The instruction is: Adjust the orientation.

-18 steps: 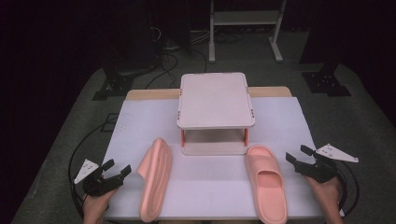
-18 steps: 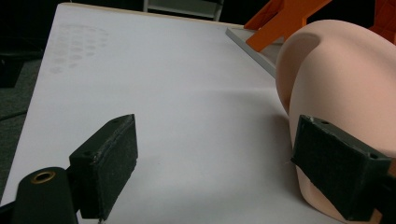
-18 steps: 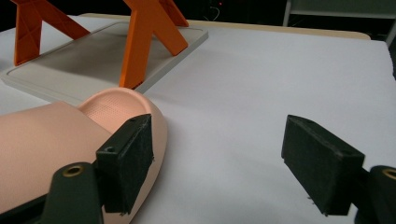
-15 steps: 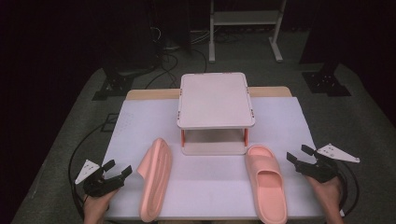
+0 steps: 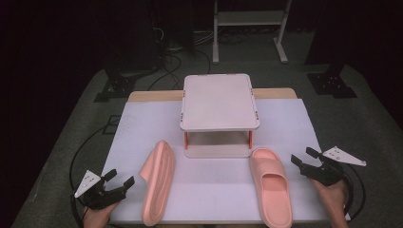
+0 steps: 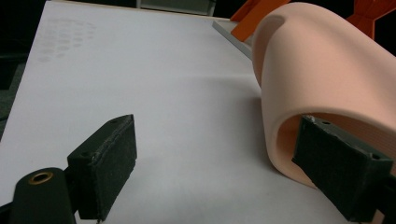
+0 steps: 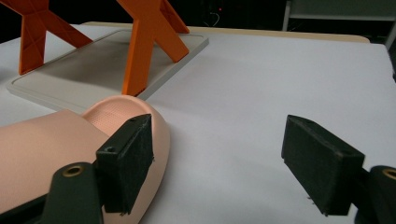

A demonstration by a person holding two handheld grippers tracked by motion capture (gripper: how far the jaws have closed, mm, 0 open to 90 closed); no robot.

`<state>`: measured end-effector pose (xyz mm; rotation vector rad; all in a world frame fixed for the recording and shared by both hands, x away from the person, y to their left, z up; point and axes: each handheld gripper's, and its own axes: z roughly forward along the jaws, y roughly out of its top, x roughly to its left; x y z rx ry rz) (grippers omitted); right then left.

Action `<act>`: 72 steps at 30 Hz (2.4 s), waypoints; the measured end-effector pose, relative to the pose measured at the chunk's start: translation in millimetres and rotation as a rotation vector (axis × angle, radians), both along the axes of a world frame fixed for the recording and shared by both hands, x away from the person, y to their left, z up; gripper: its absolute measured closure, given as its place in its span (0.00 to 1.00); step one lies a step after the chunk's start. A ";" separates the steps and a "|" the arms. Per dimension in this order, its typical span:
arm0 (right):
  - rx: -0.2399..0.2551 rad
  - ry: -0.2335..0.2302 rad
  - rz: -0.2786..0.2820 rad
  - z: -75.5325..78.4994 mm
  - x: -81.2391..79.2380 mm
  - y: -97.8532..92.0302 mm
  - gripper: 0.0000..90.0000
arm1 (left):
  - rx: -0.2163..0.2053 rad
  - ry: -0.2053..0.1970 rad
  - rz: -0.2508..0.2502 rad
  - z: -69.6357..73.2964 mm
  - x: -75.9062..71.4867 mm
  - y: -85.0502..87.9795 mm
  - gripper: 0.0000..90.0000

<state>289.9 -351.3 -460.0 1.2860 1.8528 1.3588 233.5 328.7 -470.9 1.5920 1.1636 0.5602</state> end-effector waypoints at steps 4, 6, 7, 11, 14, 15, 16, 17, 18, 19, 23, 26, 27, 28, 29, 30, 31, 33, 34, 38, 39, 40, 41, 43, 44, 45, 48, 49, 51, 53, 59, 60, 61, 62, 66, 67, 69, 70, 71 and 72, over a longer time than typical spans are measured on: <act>0.000 -0.002 0.007 0.4 -0.4 2.0 0.27 | 0.016 -0.002 -0.011 1.4 -2.4 -2.6 0.15; 0.003 -0.007 0.011 0.3 0.3 2.8 0.27 | 0.027 -0.003 -0.018 1.3 -2.6 -4.7 0.15; 0.003 -0.007 0.012 0.3 0.5 3.0 0.27 | 0.032 -0.003 -0.020 1.5 -2.6 -6.0 0.15; 0.007 -0.005 0.012 0.1 0.6 3.2 0.27 | 0.065 0.004 -0.038 1.7 -1.9 -12.1 0.15; 0.010 -0.014 0.014 0.4 0.3 3.3 0.27 | 0.078 0.010 -0.052 1.7 0.2 -17.6 0.15; 0.010 -0.014 0.014 0.5 0.1 3.4 0.27 | 0.082 0.012 -0.056 1.6 0.9 -19.5 0.15; 0.012 -0.014 0.013 0.6 -0.1 3.7 0.27 | 0.101 0.012 -0.067 1.6 1.8 -20.2 0.16; 0.011 -0.014 0.013 0.7 -0.4 3.9 0.27 | 0.108 0.014 -0.072 1.3 2.6 -21.4 0.16; 0.011 -0.014 0.013 0.8 -0.8 4.1 0.27 | 0.112 0.021 -0.073 0.8 3.1 -22.3 0.16; 0.011 -0.016 0.013 1.0 -1.1 4.1 0.27 | 0.112 0.021 -0.073 0.8 3.1 -22.3 0.16; 0.014 -0.017 0.012 1.2 -2.1 3.8 0.27 | 0.106 0.019 -0.087 1.6 7.9 -26.1 0.21; 0.015 -0.016 0.011 1.0 -2.1 3.8 0.27 | 0.120 0.021 -0.107 2.4 12.5 -30.6 0.24; 0.015 -0.016 0.011 0.9 -2.2 3.9 0.27 | 0.122 0.024 -0.115 2.1 14.1 -31.9 0.25; 0.014 -0.016 0.011 1.0 -2.4 3.9 0.27 | 0.123 0.030 -0.120 1.8 15.3 -33.3 0.26; 0.013 -0.018 0.011 1.0 -2.6 4.0 0.27 | 0.122 0.037 -0.129 1.6 16.3 -34.6 0.27; 0.012 -0.019 0.012 1.0 -2.7 3.9 0.27 | 0.123 0.043 -0.144 1.4 17.2 -35.0 0.31; 0.012 -0.019 0.012 1.0 -2.7 3.9 0.27 | 0.123 0.043 -0.144 1.4 17.2 -35.0 0.34; 0.012 -0.018 0.012 0.9 -3.1 3.7 0.27 | 0.120 0.065 -0.163 1.5 21.0 -38.3 0.36; 0.012 -0.019 0.012 0.9 -3.1 3.6 0.27 | 0.115 0.066 -0.170 1.5 22.1 -39.1 0.39; 0.012 -0.019 0.013 0.8 -3.1 3.7 0.27 | 0.108 0.081 -0.181 2.1 25.8 -42.0 0.45; 0.011 -0.019 0.013 0.8 -3.0 3.8 0.27 | 0.103 0.084 -0.183 1.8 27.1 -43.1 0.46; 0.010 -0.019 0.013 0.7 -3.1 4.0 0.27 | 0.102 0.091 -0.188 1.7 27.8 -43.9 0.47; 0.010 -0.018 0.013 0.6 -3.0 4.0 0.27 | 0.103 0.094 -0.190 1.6 28.6 -44.8 0.48; 0.008 -0.017 0.013 0.3 -3.1 3.7 0.27 | 0.106 0.098 -0.194 1.1 29.3 -46.4 0.50; 0.007 -0.017 0.013 0.2 -3.1 3.6 0.27 | 0.107 0.099 -0.195 1.0 29.3 -46.7 0.51; 0.006 -0.017 0.013 0.0 -3.2 3.3 0.27 | 0.107 0.099 -0.195 1.0 29.3 -46.7 0.53; 0.006 -0.017 0.011 -0.3 -3.3 3.2 0.27 | 0.093 0.093 -0.193 1.1 29.5 -47.0 0.55; 0.005 -0.017 0.011 -0.4 -3.2 3.2 0.27 | 0.081 0.087 -0.192 1.4 29.4 -47.1 0.56; 0.006 -0.018 0.012 -0.5 -3.1 4.0 0.27 | 0.074 0.083 -0.197 2.2 29.9 -47.7 0.57; 0.007 -0.014 0.012 -0.6 -3.2 4.7 0.27 | 0.071 0.080 -0.198 2.7 30.3 -49.7 0.58; 0.003 -0.014 0.013 -0.9 -3.1 4.9 0.27 | 0.046 0.073 -0.221 5.0 31.0 -53.9 0.57; 0.003 -0.015 0.013 -1.0 -3.1 4.8 0.27 | 0.042 0.072 -0.222 5.2 31.0 -54.5 0.57; 0.002 -0.015 0.013 -1.0 -3.1 4.8 0.27 | 0.039 0.070 -0.224 5.6 31.0 -55.7 0.57; 0.002 -0.015 0.014 -0.9 -3.2 4.9 0.27 | 0.037 0.065 -0.227 5.9 30.9 -56.6 0.57; 0.002 -0.016 0.015 -0.9 -3.2 5.1 0.27 | 0.039 0.056 -0.237 7.6 30.7 -60.5 0.56; 0.002 -0.016 0.015 -1.0 -3.2 5.2 0.27 | 0.038 0.054 -0.237 8.1 30.5 -61.5 0.56; 0.002 -0.018 0.017 -0.9 -3.4 5.3 0.27 | 0.039 0.049 -0.237 8.7 30.5 -62.7 0.56; 0.003 -0.018 0.017 -0.8 -3.5 5.3 0.27 | 0.038 0.048 -0.237 8.9 30.3 -63.1 0.56; 0.003 -0.018 0.017 -0.8 -3.6 5.3 0.27 | 0.038 0.048 -0.237 8.9 30.3 -63.1 0.56; 0.003 -0.018 0.016 -0.8 -3.7 5.3 0.27 | 0.036 0.044 -0.239 9.1 30.1 -63.4 0.56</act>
